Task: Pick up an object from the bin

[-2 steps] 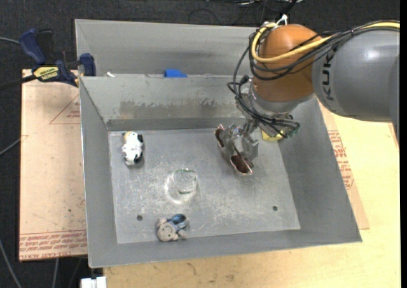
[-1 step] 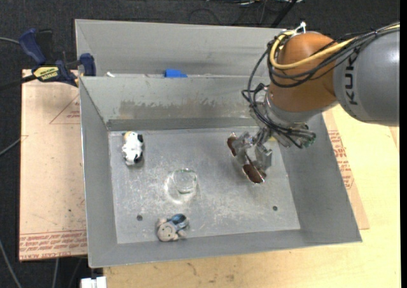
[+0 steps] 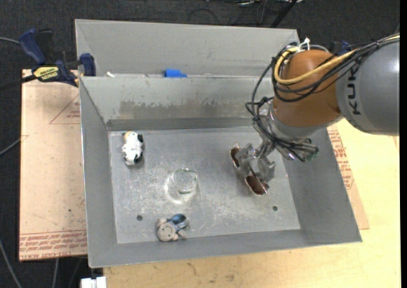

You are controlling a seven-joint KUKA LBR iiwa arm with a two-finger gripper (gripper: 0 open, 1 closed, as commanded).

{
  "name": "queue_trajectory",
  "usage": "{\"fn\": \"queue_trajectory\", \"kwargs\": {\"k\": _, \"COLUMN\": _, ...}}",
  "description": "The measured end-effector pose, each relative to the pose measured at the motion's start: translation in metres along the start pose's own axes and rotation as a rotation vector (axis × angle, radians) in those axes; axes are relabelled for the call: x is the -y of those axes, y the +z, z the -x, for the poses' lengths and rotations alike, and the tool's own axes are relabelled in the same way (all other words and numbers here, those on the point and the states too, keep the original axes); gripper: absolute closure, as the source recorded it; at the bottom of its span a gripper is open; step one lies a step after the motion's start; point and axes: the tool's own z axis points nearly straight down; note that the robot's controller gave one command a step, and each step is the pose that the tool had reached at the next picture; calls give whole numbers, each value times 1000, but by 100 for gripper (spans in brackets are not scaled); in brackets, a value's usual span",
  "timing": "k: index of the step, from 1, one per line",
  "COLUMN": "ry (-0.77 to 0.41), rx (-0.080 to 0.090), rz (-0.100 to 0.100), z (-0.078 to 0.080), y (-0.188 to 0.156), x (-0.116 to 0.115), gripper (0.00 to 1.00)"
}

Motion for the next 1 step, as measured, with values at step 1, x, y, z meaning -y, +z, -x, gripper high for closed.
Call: {"fn": "queue_trajectory", "kwargs": {"k": 1, "ry": -3, "rx": -6, "rz": 5, "z": 5, "y": -46, "x": -4, "gripper": 100}}
